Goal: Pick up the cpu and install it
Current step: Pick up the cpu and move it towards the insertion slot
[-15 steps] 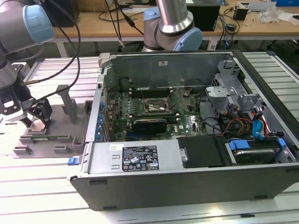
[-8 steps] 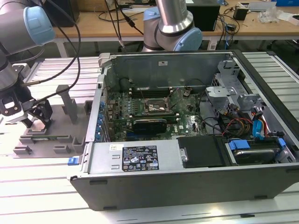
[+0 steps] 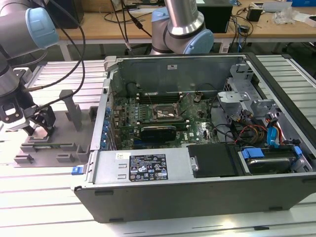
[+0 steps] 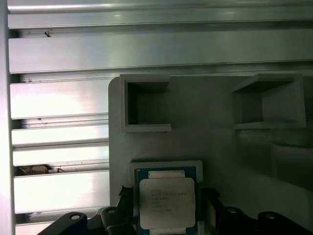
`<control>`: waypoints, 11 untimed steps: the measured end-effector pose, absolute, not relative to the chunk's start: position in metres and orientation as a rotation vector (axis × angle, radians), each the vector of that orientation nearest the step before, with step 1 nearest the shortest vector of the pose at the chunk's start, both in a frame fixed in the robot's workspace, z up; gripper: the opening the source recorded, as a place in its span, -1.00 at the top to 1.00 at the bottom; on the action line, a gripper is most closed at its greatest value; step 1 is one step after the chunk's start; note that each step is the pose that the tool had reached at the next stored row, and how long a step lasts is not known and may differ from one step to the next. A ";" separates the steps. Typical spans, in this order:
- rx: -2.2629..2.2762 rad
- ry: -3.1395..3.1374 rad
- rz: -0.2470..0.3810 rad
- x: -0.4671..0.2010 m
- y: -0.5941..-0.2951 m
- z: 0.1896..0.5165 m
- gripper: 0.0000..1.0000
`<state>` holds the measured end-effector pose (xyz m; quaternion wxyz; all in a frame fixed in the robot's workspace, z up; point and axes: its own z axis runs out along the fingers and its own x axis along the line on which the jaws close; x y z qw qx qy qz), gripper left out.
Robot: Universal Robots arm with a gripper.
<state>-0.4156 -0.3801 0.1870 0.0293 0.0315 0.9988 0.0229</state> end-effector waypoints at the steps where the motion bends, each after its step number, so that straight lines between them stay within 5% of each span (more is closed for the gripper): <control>1: 0.097 3.082 0.071 -0.415 -0.380 0.187 -0.33; 11: 0.098 3.090 0.072 -0.414 -0.380 0.187 -0.33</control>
